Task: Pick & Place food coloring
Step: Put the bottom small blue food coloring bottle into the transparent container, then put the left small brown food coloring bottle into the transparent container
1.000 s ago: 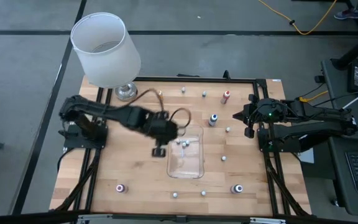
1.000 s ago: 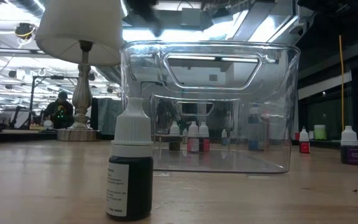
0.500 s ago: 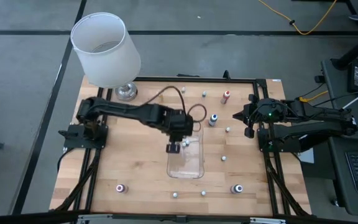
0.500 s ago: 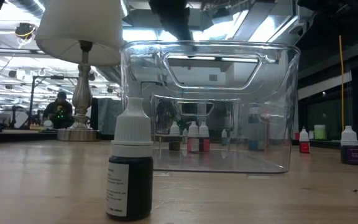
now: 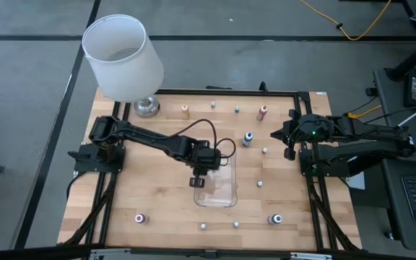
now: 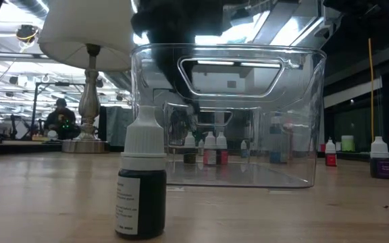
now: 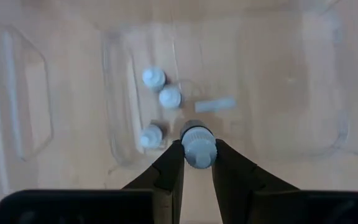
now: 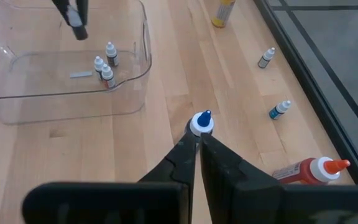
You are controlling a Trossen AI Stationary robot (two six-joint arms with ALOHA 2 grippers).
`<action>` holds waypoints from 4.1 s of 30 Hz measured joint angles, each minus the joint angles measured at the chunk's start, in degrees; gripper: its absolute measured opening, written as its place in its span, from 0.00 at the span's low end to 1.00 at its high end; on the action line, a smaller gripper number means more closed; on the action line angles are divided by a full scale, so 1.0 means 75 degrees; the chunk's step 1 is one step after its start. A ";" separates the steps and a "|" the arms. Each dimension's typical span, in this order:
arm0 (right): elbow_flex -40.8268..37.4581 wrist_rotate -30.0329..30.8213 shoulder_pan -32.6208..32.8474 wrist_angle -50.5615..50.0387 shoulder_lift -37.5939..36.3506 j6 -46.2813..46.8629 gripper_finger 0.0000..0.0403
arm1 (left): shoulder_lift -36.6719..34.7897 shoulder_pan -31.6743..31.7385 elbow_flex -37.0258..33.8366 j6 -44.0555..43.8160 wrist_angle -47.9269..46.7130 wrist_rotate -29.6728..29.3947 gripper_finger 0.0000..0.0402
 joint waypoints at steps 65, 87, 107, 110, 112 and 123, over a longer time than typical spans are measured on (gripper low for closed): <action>0.0000 0.0001 0.0000 -0.0052 0.0003 -0.0025 0.07 | 0.0935 0.0358 -0.0132 0.0587 0.0672 0.0431 0.25; 0.0000 0.0003 -0.0001 -0.0051 0.0000 -0.0029 0.07 | -0.0637 -0.0819 0.1268 0.0950 -0.0721 -0.0311 0.24; 0.0000 0.0001 0.0001 0.0047 0.0001 -0.0019 0.07 | -0.0755 -0.3507 0.1142 -0.0960 -0.0987 -0.0527 0.25; 0.0000 0.0001 -0.0001 0.0047 0.0000 -0.0019 0.07 | -0.0755 -0.3675 0.1142 -0.1188 -0.1070 -0.0508 0.27; 0.0000 0.0001 -0.0001 0.0047 0.0000 -0.0019 0.07 | -0.0755 -0.3693 0.1142 -0.1667 -0.1080 -0.0502 0.29; 0.0000 0.0001 0.0000 -0.0082 0.0000 -0.0025 0.07 | 0.0217 -0.3658 0.1662 -0.2763 -0.0547 0.0067 0.44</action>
